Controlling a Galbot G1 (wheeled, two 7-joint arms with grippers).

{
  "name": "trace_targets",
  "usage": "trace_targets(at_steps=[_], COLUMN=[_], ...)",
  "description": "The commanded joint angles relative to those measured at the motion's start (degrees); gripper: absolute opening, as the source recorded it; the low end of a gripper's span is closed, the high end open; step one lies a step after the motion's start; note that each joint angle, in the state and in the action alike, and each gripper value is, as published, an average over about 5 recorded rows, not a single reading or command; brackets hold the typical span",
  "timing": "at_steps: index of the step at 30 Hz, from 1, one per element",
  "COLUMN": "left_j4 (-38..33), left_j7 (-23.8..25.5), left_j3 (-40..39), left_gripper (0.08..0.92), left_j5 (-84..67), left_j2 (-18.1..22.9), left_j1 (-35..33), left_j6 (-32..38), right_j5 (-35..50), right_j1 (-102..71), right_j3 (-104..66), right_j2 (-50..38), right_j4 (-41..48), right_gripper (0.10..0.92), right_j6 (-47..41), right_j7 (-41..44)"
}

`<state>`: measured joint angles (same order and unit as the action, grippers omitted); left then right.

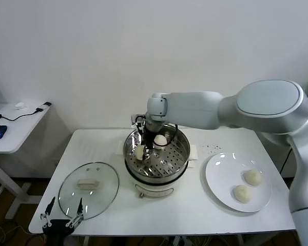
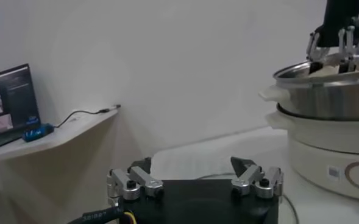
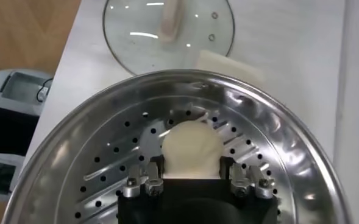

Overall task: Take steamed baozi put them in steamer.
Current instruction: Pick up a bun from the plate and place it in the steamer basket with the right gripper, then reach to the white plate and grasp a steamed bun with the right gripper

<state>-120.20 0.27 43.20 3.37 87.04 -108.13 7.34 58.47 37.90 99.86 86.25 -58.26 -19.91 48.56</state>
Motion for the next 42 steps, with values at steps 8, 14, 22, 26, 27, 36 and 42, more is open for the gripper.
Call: trace_targets(at_steps=[8, 14, 22, 26, 27, 36, 42], left_j4=[0.02, 0.08, 0.01, 0.01, 0.00, 0.04, -0.47], left_j7=[-0.04, -0.06, -0.05, -0.02, -0.02, 0.12, 0.22], left_j3=[-0.22, -0.20, -0.59, -0.60, -0.61, -0.70, -0.58], left_gripper=[0.823, 0.823, 0.823, 0.823, 0.823, 0.823, 0.823], left_j5=[0.23, 0.26, 1.15, 1.44, 1.54, 2.55, 3.61], left_j2=[0.13, 0.01, 0.26, 0.37, 0.41, 0.86, 1.19], left_j1=[-0.28, -0.38, -0.42, -0.46, -0.42, 0.05, -0.22], left_j6=[-0.01, 0.05, 0.09, 0.01, -0.04, -0.51, -0.94], right_j5=[-0.68, -2.78, -6.32, -10.58, -11.82, -28.30, -38.96], right_j1=[-0.16, 5.75, 13.68, 17.71, 18.47, 11.10, -3.00], right_j3=[-1.47, -2.73, -1.43, 0.62, 1.23, -1.69, -11.15], right_j2=[-1.36, -7.15, -21.01, -31.19, -33.36, -54.01, -60.19], right_j4=[-1.21, -4.60, -12.80, -19.29, -20.72, -28.33, -26.96], right_gripper=[0.800, 0.822, 0.823, 0.823, 0.823, 0.823, 0.823], right_j6=[-0.56, 0.95, 4.04, 6.41, 6.85, 7.79, 8.23], right_j7=[-0.39, 2.52, 6.78, 10.19, 10.89, 11.69, 11.20])
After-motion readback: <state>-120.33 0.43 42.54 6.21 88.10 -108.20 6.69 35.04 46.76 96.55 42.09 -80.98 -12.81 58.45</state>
